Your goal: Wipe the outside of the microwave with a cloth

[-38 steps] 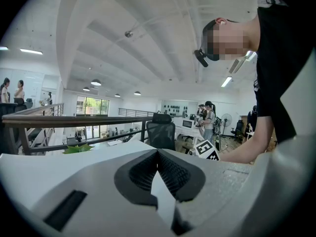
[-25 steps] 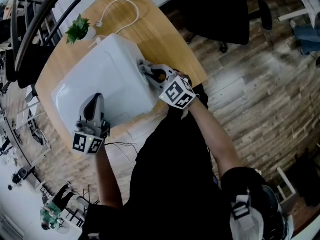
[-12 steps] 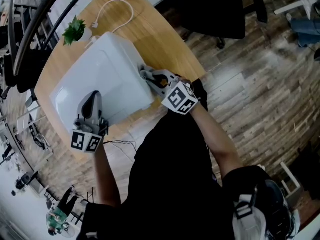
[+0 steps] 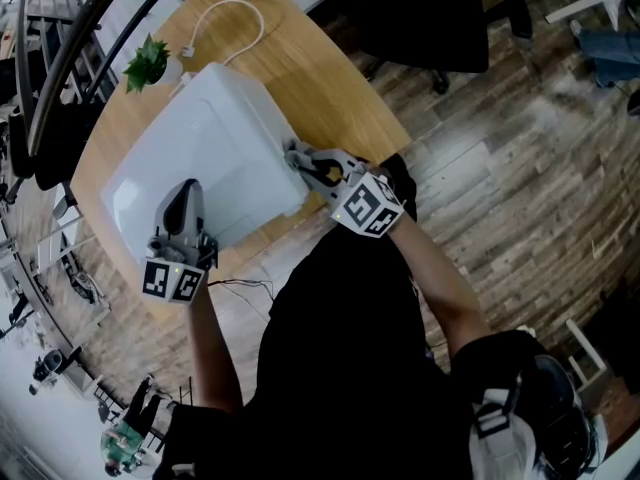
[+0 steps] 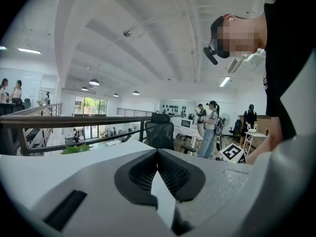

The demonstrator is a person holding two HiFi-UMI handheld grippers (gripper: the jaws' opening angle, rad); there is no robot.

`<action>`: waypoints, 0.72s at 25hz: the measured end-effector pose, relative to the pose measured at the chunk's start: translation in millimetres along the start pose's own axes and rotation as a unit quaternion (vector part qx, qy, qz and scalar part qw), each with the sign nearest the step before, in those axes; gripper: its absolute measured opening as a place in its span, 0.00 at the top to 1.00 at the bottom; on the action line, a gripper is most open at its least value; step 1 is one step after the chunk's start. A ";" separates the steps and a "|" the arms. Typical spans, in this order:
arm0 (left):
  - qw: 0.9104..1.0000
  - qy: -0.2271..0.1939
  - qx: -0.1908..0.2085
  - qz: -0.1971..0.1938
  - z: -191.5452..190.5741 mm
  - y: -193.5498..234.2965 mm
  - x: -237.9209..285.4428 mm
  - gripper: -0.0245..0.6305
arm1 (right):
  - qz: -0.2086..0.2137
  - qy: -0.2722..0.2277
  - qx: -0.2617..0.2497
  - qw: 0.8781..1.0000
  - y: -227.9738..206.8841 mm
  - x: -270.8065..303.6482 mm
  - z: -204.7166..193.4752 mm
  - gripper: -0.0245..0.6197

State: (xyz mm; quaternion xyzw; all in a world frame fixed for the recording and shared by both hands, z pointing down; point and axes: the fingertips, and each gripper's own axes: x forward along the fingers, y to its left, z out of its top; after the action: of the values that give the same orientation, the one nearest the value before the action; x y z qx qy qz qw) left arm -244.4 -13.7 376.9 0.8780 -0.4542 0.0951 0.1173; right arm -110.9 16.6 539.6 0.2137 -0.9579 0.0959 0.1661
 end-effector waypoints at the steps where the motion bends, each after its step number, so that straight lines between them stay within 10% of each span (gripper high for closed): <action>1: 1.000 0.000 0.000 0.000 0.3 0.0 0.0 0.96 | 0.001 0.000 0.002 1.000 2.4 -1.9 -1.2 0.94; 18: 1.000 0.000 0.002 -0.007 -0.8 -1.8 0.0 0.96 | 0.004 -0.012 0.031 0.999 18.2 -17.6 -11.6 0.94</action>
State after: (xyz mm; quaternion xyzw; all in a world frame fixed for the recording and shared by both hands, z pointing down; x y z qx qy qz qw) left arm -243.0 -12.5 377.5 0.8814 -0.4479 0.0952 0.1159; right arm -100.7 42.4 541.9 0.2166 -0.9571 0.1240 0.1474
